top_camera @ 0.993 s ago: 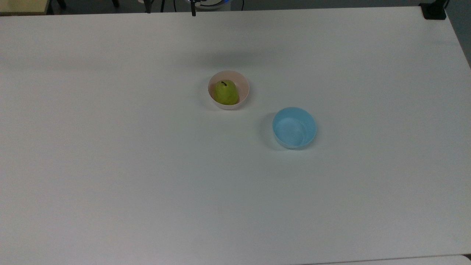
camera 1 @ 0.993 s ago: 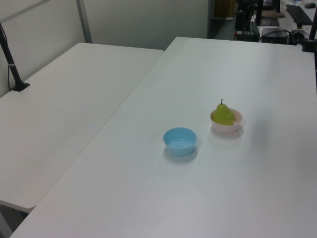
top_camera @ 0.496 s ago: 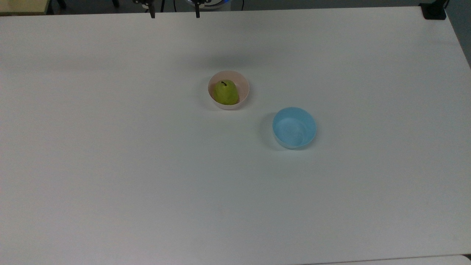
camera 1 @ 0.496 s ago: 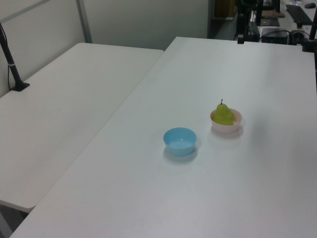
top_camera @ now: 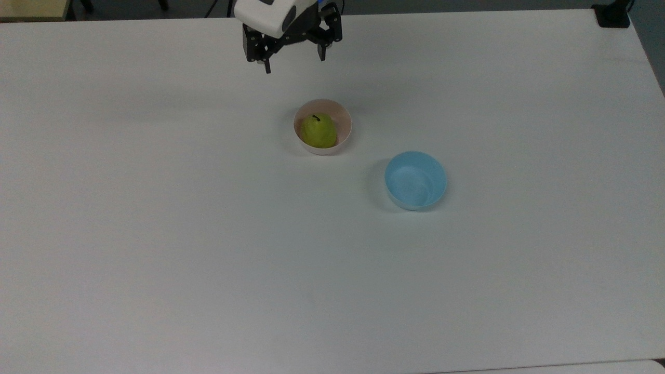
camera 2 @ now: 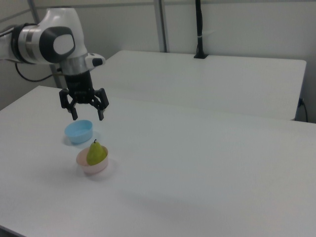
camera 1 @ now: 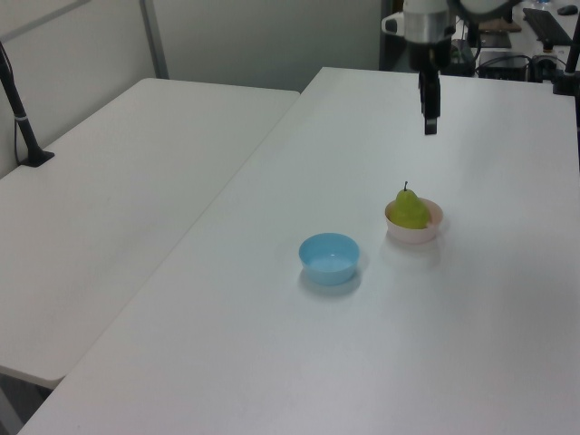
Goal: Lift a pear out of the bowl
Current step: 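Lower the gripper into the pink bowl around the green pear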
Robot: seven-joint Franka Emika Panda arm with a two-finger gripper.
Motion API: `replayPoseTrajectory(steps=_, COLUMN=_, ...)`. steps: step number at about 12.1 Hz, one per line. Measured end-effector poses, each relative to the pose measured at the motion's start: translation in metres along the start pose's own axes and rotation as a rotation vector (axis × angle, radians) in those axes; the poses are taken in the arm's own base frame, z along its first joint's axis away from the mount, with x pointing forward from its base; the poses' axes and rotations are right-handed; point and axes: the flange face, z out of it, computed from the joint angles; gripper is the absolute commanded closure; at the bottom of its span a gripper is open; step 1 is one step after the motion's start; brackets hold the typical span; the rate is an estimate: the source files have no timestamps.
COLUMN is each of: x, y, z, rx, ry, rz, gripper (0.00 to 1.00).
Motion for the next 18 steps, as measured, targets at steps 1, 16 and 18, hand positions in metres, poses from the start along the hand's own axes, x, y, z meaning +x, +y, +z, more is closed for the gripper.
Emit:
replayPoseTrajectory(steps=1, x=0.003, y=-0.008, z=0.015, rx=0.0, ry=-0.004, rz=-0.018, gripper=0.0)
replayPoseTrajectory(steps=16, x=0.05, y=-0.053, z=0.167, rx=-0.012, ry=-0.059, rz=-0.096, gripper=0.47)
replayPoseTrajectory(steps=18, x=0.05, y=-0.053, z=0.168, rx=-0.012, ry=-0.06, rz=-0.096, gripper=0.59)
